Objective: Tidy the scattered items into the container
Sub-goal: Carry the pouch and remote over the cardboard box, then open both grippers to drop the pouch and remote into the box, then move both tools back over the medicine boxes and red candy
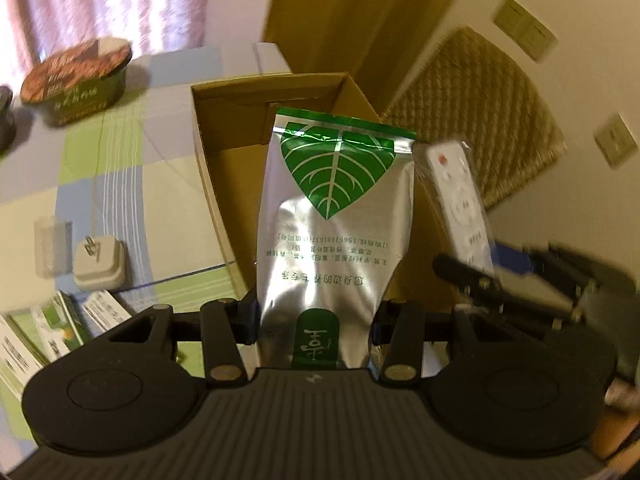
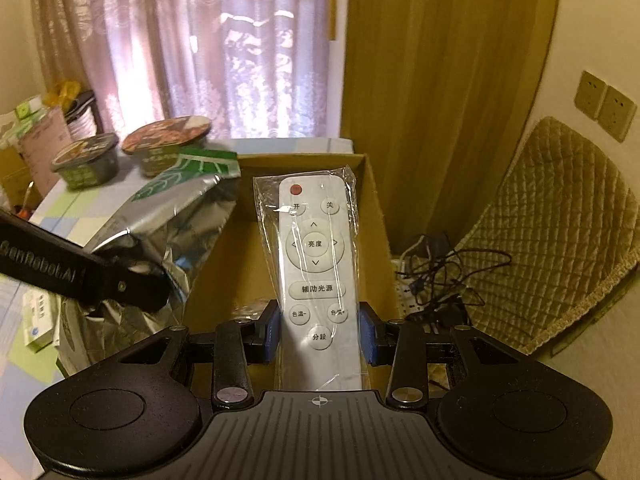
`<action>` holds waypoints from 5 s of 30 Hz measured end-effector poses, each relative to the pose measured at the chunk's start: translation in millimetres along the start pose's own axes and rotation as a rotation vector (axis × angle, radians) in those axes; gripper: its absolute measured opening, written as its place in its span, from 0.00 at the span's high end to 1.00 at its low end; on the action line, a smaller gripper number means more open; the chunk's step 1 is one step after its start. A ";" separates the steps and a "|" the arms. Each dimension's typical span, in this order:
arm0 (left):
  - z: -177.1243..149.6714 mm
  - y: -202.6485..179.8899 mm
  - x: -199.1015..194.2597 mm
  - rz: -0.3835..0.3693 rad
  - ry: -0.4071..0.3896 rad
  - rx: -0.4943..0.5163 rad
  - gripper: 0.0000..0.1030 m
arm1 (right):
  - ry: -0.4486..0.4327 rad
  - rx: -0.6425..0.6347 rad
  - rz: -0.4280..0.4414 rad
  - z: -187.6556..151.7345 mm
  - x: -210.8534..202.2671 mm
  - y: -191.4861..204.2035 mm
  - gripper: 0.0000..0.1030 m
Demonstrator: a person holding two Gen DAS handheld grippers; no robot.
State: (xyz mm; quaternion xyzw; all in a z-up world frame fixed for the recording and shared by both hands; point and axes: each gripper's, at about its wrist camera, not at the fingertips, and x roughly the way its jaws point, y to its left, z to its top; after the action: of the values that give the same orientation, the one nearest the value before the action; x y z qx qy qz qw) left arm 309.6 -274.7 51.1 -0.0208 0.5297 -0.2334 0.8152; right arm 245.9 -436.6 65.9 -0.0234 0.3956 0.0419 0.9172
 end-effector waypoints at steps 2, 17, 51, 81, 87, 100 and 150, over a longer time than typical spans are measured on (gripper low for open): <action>5.7 -0.8 6.8 0.002 -0.003 -0.054 0.59 | -0.001 0.019 -0.007 1.3 4.6 -5.9 0.59; 24.3 -3.8 43.1 0.032 -0.023 -0.212 0.60 | 0.008 0.078 -0.017 8.9 27.3 -26.5 0.59; 22.8 16.7 27.1 0.055 -0.066 -0.178 0.45 | 0.033 0.055 0.000 11.0 41.8 -18.2 0.59; -0.5 38.4 6.2 0.059 -0.064 -0.181 0.44 | -0.014 0.092 -0.054 -0.2 20.6 -19.3 0.17; -15.1 40.4 -9.9 0.058 -0.071 -0.184 0.44 | -0.015 0.091 -0.045 -5.4 4.5 -10.4 0.17; -89.4 71.2 -53.6 0.082 -0.092 -0.209 0.31 | 0.014 -0.024 0.024 -41.3 -32.3 60.0 0.17; -268.3 189.6 -90.2 0.263 -0.052 -0.135 0.01 | 0.213 -0.060 0.142 -150.3 -2.7 186.4 0.17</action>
State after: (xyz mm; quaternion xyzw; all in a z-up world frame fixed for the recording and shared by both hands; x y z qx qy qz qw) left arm 113.4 -12.4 -42.7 -0.0121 0.5212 -0.0879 0.8488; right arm 117.5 -262.6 -37.1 -0.0270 0.4899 0.1155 0.8637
